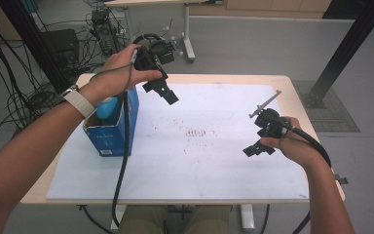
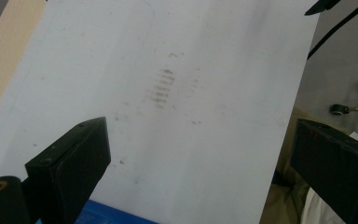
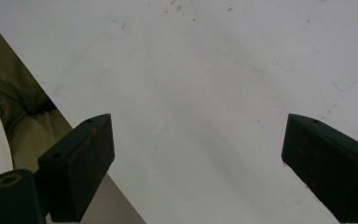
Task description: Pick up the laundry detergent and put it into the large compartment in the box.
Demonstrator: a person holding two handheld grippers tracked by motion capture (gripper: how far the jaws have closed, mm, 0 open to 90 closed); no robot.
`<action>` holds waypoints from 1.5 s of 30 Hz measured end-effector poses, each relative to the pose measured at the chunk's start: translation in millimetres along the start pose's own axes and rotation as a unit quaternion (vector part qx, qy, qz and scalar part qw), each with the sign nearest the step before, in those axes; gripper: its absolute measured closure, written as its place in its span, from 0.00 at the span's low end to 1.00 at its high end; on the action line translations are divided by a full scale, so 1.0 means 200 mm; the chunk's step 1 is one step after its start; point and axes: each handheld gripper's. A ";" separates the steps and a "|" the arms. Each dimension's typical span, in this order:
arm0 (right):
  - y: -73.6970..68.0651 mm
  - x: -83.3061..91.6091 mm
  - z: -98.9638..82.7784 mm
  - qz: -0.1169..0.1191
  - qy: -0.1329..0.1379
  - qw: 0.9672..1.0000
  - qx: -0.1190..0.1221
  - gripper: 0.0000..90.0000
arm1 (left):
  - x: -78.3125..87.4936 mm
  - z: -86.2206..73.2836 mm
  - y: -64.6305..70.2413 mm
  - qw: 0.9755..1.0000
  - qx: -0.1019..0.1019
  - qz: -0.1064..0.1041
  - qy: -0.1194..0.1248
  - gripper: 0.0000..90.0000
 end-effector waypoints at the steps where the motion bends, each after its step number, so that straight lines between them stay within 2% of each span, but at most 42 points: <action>1: 0.00 0.00 0.00 0.000 0.000 1.000 0.000 0.10 | -0.01 0.00 0.01 1.000 -0.004 0.001 0.001 0.06; 5: 0.00 0.00 0.01 0.001 -0.002 1.000 -0.001 0.10 | -0.04 0.00 0.03 1.000 -0.019 0.002 0.007 0.07; 9: 0.00 -0.01 0.01 0.002 -0.002 1.000 -0.001 0.10 | -0.07 0.01 0.03 0.999 -0.032 -0.006 0.007 0.07; 15: 0.02 -0.02 0.01 0.004 -0.003 1.000 -0.001 0.10 | -0.12 0.03 0.04 0.999 -0.050 -0.014 -0.001 0.07; 24: 0.02 -0.02 0.02 0.005 -0.003 1.000 -0.002 0.10 | -0.17 0.06 0.06 0.997 -0.073 -0.011 -0.012 0.07; 34: 0.02 -0.02 0.03 0.005 -0.002 1.000 0.001 0.10 | -0.23 0.10 0.09 0.994 -0.103 -0.018 -0.035 0.07; 45: 0.02 -0.01 0.01 0.002 -0.001 1.000 -0.003 0.10 | -0.28 0.10 0.12 0.993 -0.110 -0.020 -0.040 0.07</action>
Point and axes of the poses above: each handheld gripper's, and its own axes: x roughly backward along the jaws, z roughly out of its top, y roughly to its right, and after that the axes turned 11 degrees about z, right-handed
